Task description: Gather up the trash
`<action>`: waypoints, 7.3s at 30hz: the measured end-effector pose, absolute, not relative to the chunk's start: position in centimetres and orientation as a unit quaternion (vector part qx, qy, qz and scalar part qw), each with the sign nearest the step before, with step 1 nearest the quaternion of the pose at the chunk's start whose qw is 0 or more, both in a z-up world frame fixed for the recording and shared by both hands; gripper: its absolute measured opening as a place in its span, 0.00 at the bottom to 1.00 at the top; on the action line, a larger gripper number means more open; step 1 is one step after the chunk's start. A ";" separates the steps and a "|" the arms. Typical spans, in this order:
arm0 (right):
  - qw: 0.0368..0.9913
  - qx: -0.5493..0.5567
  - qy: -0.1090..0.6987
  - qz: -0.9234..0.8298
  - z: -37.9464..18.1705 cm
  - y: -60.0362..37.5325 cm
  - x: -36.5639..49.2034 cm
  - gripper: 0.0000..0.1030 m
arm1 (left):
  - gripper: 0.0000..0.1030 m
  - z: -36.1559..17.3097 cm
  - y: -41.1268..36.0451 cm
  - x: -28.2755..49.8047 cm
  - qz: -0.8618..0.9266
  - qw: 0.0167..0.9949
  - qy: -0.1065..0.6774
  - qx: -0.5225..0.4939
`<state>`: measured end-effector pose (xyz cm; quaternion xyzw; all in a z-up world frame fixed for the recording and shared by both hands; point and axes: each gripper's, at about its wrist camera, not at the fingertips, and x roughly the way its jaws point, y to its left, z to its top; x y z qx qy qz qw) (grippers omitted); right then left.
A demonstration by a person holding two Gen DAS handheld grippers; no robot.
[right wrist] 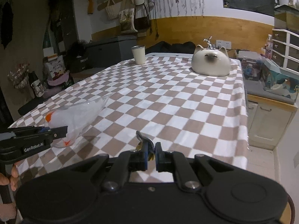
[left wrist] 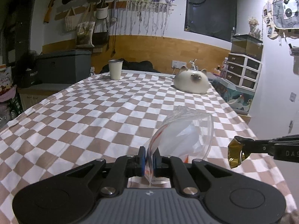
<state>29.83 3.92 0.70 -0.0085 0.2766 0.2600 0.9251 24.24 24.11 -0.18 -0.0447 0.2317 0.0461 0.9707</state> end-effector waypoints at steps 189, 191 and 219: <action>0.949 0.020 0.314 -0.023 -1.7 -21.9 5.3 1.00 | 1.00 -2.5 -0.6 11.1 -0.087 0.928 0.362 0.004; 0.949 0.019 0.315 -0.026 -1.8 -22.0 5.2 1.00 | 1.00 -2.5 -0.7 10.7 -0.090 0.929 0.359 0.010; 0.947 0.005 0.320 -0.043 -2.0 -21.5 4.4 1.00 | 1.00 -2.5 -0.2 10.0 -0.085 0.929 0.359 0.016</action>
